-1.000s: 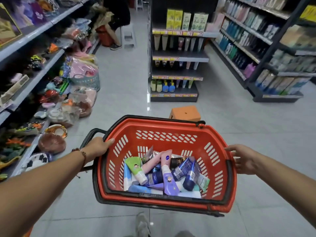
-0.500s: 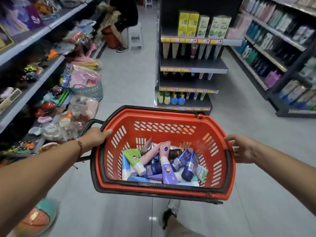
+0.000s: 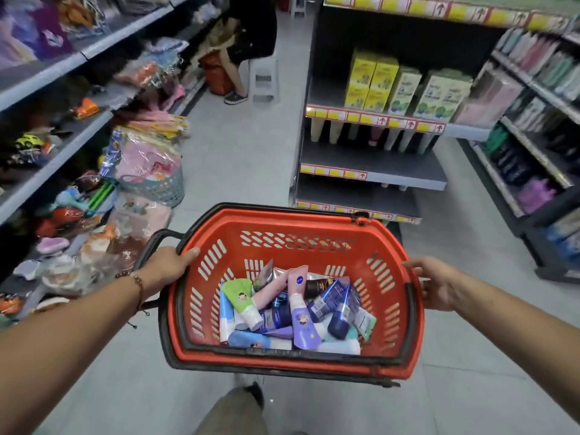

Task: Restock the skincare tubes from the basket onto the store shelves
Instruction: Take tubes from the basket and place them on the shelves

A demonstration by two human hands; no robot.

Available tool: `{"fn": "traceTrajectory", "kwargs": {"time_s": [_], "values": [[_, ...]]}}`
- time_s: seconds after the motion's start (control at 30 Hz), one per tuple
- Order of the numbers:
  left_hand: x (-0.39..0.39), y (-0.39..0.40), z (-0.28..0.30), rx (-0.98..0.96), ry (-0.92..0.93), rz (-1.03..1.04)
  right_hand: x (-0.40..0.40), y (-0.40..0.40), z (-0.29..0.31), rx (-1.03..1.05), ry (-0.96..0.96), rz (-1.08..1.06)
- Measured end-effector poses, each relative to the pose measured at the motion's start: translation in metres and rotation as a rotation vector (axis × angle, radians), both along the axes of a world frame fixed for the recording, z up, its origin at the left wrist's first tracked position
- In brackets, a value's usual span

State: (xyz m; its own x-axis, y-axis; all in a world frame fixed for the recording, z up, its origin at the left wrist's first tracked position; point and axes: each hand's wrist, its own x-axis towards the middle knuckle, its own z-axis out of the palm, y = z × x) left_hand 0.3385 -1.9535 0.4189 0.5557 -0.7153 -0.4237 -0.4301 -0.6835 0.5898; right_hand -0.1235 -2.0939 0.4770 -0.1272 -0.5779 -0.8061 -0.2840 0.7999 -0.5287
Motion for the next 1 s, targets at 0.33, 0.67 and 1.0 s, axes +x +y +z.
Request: {"fn": "traceTrajectory", "kwargs": {"time_s": [0.33,0.67,1.0], "values": [[0.107,-0.190,-0.058,0.111,0.019,-0.049,0.114,-0.196,-0.051,0.041,0.036,0.004],[0.233,-0.226,-0.134,0.107,0.151,0.188,0.266,-0.350,-0.108,0.029,0.022,0.267],[0.197,-0.179,-0.226,0.252,0.281,0.808,0.470,-0.468,-0.261,-0.006,0.150,0.799]]}}
